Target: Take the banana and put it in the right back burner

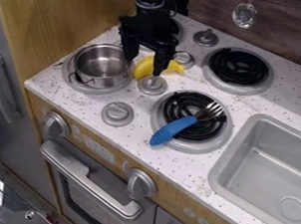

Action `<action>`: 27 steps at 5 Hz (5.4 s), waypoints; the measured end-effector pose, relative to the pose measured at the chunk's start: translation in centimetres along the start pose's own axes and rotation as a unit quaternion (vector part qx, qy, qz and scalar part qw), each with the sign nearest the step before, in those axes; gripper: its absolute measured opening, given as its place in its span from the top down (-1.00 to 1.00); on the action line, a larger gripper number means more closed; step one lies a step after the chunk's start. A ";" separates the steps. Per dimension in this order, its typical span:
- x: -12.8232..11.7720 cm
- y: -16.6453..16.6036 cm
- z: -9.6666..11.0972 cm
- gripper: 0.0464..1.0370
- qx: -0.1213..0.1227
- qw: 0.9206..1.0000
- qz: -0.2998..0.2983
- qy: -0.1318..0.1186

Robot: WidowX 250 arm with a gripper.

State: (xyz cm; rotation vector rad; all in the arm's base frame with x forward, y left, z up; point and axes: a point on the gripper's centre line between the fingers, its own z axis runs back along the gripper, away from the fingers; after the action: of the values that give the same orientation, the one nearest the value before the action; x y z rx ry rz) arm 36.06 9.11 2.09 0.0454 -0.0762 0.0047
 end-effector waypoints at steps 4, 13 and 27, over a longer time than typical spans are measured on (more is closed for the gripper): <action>5.1 -0.7 -1.1 -0.92 -0.003 0.998 -0.058 -0.019; 6.1 2.3 -8.5 -0.32 -0.026 0.999 -0.016 0.038; 11.2 -10.6 -6.7 -0.92 -0.020 0.995 0.010 -0.094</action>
State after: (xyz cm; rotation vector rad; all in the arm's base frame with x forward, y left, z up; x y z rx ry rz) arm 47.81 -1.17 -4.19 0.0039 -0.2658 0.0182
